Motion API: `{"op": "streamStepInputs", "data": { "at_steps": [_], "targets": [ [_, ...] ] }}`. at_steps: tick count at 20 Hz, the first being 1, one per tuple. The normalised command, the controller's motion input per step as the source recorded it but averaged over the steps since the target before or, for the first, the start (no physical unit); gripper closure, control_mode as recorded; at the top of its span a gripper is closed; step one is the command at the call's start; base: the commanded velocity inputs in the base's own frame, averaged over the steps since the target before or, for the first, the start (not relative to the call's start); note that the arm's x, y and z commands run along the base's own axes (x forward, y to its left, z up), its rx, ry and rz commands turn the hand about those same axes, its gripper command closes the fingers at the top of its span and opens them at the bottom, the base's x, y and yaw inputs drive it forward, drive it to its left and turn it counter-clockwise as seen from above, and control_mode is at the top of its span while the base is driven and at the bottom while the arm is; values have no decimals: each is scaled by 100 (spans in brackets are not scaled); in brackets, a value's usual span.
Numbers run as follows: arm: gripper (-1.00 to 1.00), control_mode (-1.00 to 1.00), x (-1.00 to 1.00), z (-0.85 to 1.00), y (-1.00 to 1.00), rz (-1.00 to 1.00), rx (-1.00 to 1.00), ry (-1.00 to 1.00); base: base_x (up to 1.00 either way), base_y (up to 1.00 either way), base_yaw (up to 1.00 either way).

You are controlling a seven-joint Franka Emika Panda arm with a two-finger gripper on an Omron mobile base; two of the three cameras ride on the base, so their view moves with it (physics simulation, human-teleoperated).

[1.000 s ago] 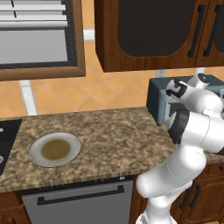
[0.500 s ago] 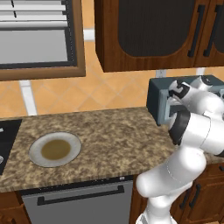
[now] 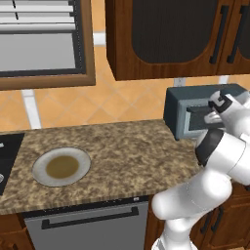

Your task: Pick up the kebab skewer and baguette bread, and place them inside the toaster oven. Close the toaster oven door and start by setting the timer.

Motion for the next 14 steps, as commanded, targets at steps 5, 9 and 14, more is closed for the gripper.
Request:
{"op": "streamStepInputs", "data": {
  "at_steps": [5,9,14],
  "targets": [
    [-100,-100,-1,1,-93,-2,15,1,0,0,0],
    [-100,-100,-4,-2,-80,-5,18,0,0,0,0],
    [-100,-100,-2,-3,-55,-6,22,-4,0,0,0]
  ]
}}
